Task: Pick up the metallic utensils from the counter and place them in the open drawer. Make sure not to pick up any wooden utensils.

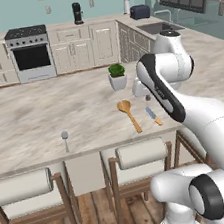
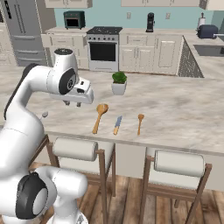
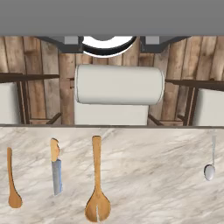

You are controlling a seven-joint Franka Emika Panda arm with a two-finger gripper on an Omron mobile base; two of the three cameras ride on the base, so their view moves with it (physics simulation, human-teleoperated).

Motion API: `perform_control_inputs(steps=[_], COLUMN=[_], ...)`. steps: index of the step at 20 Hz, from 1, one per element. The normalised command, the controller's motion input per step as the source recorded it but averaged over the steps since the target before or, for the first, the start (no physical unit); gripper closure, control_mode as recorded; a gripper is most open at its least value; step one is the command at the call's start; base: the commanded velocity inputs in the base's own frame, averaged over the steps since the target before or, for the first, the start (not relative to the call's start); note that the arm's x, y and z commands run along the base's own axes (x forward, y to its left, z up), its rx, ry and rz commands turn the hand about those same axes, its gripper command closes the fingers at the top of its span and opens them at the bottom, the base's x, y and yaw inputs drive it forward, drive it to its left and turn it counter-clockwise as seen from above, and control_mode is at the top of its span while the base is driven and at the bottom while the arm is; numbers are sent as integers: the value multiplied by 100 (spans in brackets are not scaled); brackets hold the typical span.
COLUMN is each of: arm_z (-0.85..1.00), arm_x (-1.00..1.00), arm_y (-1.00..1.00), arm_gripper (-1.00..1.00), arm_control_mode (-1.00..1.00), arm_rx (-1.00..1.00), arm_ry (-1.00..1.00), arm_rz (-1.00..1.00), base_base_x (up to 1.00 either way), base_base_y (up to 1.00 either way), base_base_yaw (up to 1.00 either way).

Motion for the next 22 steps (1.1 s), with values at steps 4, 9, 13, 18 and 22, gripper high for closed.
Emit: perform_control_inputs(steps=[4, 9, 13, 18, 22], arm_z=[-4, -22, -25, -9, -20], arm_x=[0, 0, 15, 33, 41], arm_y=[0, -10, -90, -100, -75], arm_gripper=[-100, -100, -100, -100, -100], arm_control_mode=[-100, -100, -100, -100, -100], arm_rx=[0, 0, 0, 0, -4], arm_ry=[2, 0, 0, 0, 1], arm_rz=[-2, -4, 0, 0, 0], base_base_x=[0, 0, 0, 0, 0], base_base_y=[0, 0, 0, 0, 0], base_base_yaw=[0, 0, 0, 0, 0])
